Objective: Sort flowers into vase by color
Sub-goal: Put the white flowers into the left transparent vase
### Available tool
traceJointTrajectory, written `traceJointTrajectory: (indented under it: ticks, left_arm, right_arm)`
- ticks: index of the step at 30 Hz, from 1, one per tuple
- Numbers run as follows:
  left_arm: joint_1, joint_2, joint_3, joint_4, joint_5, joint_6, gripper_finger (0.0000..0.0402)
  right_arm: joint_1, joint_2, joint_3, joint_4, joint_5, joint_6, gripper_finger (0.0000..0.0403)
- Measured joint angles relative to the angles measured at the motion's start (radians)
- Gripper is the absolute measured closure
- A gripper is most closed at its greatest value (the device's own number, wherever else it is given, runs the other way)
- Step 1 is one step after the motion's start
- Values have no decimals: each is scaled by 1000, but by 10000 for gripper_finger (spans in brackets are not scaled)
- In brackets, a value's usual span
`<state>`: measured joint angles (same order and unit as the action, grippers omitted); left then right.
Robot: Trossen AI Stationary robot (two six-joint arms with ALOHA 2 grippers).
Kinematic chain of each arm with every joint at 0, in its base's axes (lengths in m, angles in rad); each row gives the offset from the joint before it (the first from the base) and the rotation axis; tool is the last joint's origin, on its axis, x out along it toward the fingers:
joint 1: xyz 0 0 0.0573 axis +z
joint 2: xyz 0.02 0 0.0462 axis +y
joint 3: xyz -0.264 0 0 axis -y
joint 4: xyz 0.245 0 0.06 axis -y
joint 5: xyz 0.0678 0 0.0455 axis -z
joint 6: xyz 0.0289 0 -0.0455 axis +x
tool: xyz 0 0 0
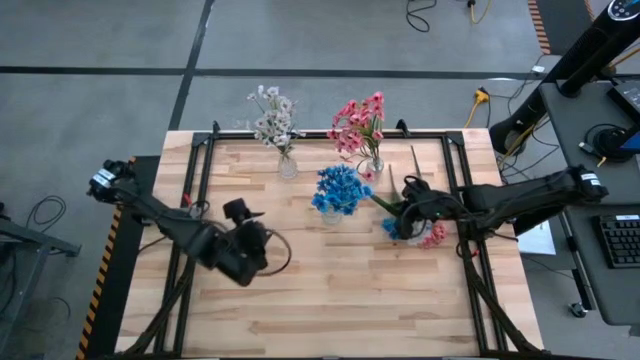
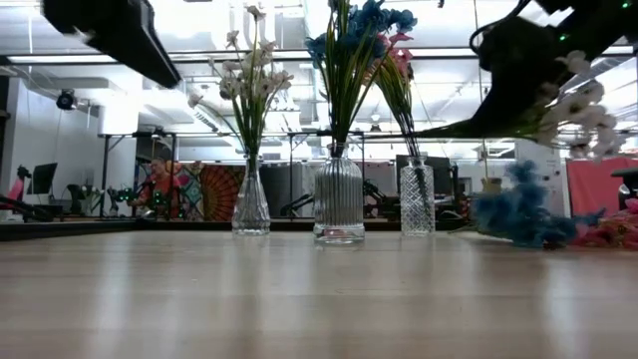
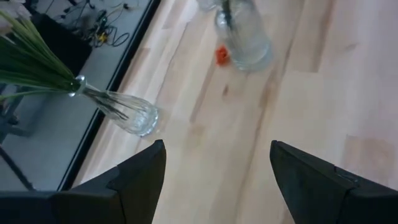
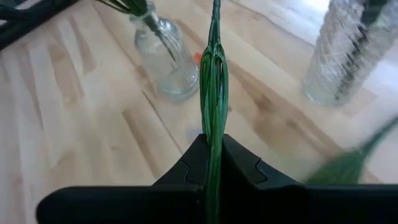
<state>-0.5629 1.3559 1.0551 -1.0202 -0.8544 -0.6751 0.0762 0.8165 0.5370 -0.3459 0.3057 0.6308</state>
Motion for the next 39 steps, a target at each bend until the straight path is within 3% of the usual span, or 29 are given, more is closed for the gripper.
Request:
traceJointTrajectory:
  ticks: [10,18,26,30,34,39]
  left_arm:
    - [-148,-4,31,10,-27,-127,132]
    - [-181,32,30,307,-27,82,132]
    - [-181,137,27,570,-48,287,132]
    - [-181,202,27,683,-80,357,134]
    - [-183,247,27,788,-80,375,135]
    - [-196,303,27,909,-79,389,135]
  right_arm:
    - [82,-27,130,-290,-3,138,385]
    - [200,15,230,-494,-62,298,385]
    - [368,95,234,-461,-123,413,385]
    - [439,168,236,-344,-123,418,385]
    - [469,252,257,-217,-123,396,385]
    - [474,381,315,-189,-123,357,385]
